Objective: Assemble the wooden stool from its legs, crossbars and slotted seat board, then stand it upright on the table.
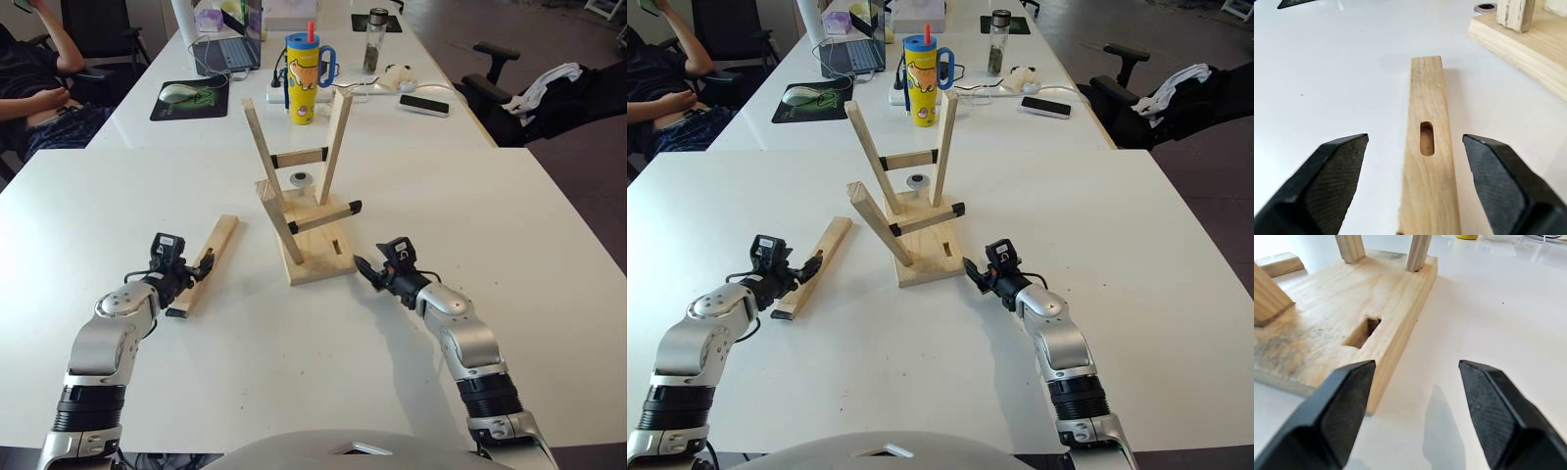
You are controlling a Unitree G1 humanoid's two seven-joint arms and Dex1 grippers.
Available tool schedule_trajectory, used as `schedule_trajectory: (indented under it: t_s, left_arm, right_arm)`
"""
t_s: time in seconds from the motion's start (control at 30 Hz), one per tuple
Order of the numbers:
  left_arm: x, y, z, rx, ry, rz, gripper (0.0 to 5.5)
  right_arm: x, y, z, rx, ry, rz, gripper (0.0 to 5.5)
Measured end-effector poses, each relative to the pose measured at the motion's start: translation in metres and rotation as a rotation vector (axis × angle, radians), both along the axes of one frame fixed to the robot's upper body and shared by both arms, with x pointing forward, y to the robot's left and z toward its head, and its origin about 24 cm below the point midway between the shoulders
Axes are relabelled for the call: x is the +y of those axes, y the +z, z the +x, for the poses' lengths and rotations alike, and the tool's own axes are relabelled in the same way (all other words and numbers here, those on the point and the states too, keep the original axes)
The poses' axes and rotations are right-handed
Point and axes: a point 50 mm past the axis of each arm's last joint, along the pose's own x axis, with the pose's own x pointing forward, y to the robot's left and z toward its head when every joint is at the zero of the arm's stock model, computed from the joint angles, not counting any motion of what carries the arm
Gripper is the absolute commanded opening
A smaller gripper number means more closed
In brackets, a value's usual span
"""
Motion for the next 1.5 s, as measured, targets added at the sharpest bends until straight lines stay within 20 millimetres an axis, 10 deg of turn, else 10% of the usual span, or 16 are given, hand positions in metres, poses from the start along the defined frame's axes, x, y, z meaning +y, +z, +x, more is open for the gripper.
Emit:
schedule_trajectory:
  t_s: [0.47,0.8,1.1,1.5]
  left_arm:
    - [0.012,-0.01,-0.009,0.153,-0.04,0.057,3.58]
    - [0.011,-0.007,-0.014,0.197,-0.131,0.071,2.1]
    - [0.024,-0.003,-0.002,0.074,-0.031,0.037,2.03]
    - [0.021,0.14,0.029,-0.764,-0.106,-0.403,2.03]
  right_arm:
    - [0.023,-0.006,-0.022,0.095,0.121,0.153,3.19]
    - [0.031,-0.014,-0.029,0.16,0.125,0.177,3.19]
    - [0.041,-0.014,-0.035,0.18,0.181,0.217,3.19]
    - [-0.001,-0.014,-0.014,0.13,-0.017,0.24,3.19]
